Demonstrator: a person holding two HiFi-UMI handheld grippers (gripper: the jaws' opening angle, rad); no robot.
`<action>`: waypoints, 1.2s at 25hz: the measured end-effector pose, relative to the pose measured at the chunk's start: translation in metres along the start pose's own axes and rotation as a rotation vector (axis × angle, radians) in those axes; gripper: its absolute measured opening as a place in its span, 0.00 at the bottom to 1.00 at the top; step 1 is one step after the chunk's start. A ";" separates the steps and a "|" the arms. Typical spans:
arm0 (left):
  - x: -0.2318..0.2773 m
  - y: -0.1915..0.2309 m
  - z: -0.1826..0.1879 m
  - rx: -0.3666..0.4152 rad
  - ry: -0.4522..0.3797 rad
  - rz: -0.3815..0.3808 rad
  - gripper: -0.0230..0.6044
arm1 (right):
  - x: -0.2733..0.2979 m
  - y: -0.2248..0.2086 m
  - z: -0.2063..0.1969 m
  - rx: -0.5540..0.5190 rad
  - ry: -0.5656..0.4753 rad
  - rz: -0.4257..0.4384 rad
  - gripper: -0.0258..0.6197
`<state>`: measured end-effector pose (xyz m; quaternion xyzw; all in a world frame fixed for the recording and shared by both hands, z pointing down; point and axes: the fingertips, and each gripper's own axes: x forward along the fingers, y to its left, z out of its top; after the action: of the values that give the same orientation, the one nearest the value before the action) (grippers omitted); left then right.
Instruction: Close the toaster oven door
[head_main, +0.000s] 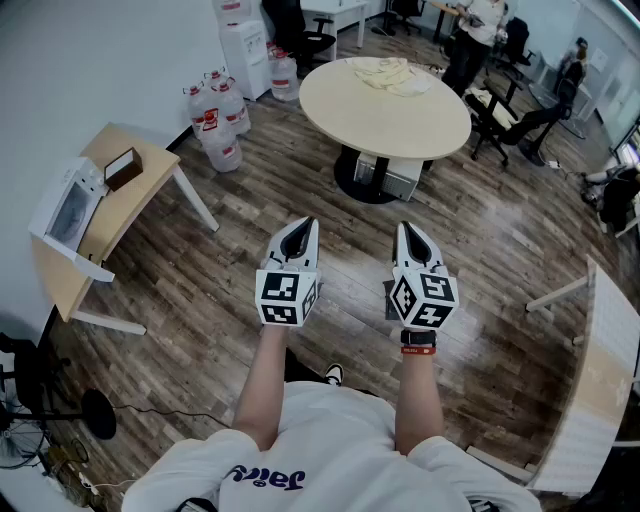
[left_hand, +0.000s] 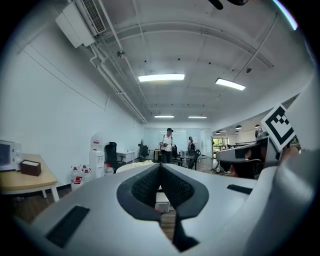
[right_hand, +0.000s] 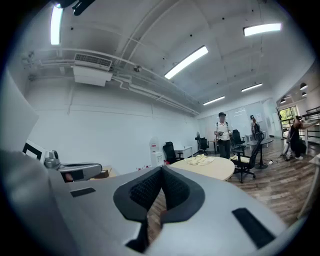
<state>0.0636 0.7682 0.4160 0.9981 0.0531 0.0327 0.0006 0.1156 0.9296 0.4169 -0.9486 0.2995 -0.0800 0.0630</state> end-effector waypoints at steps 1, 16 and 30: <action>0.001 0.005 -0.001 -0.001 0.002 0.007 0.06 | 0.007 0.002 -0.001 -0.002 0.006 0.008 0.06; -0.005 0.133 -0.008 -0.059 0.005 0.179 0.06 | 0.118 0.104 -0.013 0.074 0.059 0.208 0.06; 0.031 0.293 0.001 -0.091 -0.018 0.291 0.06 | 0.267 0.196 -0.002 0.041 0.086 0.279 0.06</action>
<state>0.1255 0.4798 0.4184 0.9944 -0.0939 0.0257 0.0417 0.2220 0.6158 0.4164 -0.8920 0.4292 -0.1173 0.0801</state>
